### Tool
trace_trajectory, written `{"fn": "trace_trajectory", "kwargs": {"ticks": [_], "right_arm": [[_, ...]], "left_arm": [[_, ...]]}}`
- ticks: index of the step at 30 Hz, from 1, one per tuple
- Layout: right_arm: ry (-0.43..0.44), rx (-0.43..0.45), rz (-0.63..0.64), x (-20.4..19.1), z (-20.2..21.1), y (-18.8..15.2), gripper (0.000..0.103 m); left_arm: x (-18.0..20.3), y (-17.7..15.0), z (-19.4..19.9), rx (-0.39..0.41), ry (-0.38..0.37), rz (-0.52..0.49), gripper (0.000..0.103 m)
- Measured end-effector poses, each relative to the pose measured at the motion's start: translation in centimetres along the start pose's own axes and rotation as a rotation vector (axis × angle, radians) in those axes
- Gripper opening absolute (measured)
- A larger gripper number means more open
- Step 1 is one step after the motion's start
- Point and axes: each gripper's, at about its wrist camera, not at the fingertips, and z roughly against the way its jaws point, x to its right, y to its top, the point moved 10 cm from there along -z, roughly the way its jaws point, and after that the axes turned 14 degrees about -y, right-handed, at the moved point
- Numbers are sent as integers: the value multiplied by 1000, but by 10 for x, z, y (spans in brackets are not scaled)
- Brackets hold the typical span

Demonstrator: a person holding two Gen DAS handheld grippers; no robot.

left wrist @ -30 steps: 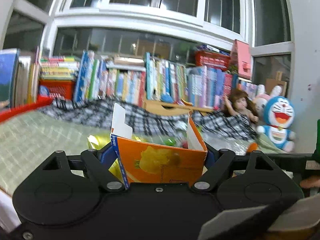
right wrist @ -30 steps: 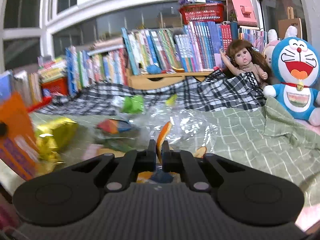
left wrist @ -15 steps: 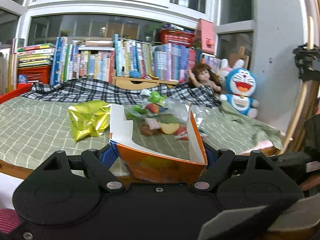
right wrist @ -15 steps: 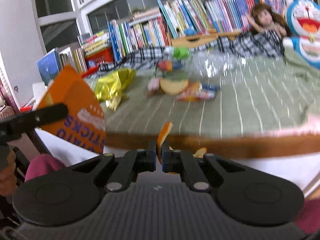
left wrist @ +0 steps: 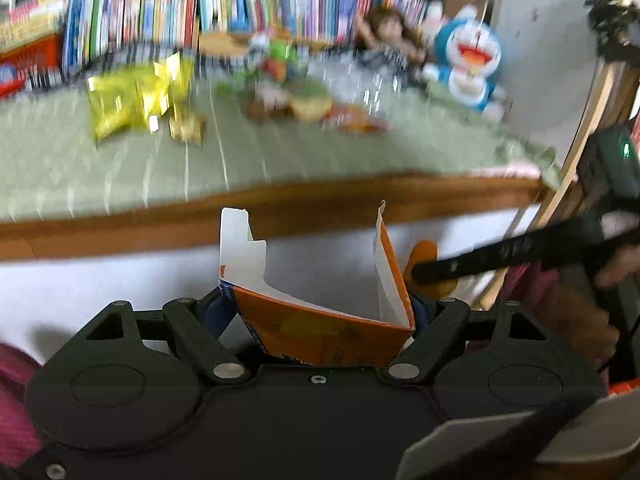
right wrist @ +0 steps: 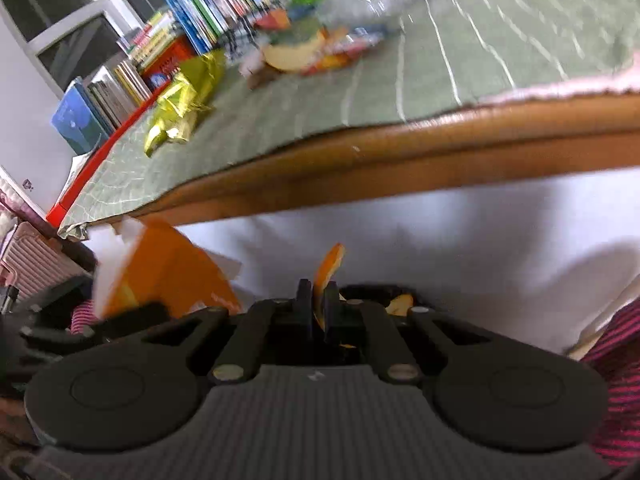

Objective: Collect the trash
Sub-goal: 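Lower both grippers to the black trash bag while the right gripper releases the peel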

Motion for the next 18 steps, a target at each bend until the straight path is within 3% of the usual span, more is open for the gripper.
{"fn": "trace_trajectory", "kwargs": {"ticks": [3, 7, 18], "right_arm": [[18, -37, 25, 3, -10, 1, 10], [-28, -55, 77, 13, -13, 6, 10], [-225, 14, 234, 49, 75, 31, 10]], "left_arm": [[-8, -17, -18, -68, -4, 39, 81], [-20, -28, -38, -166, 29, 71, 81], [-26, -31, -45, -182, 20, 87, 81]]}}
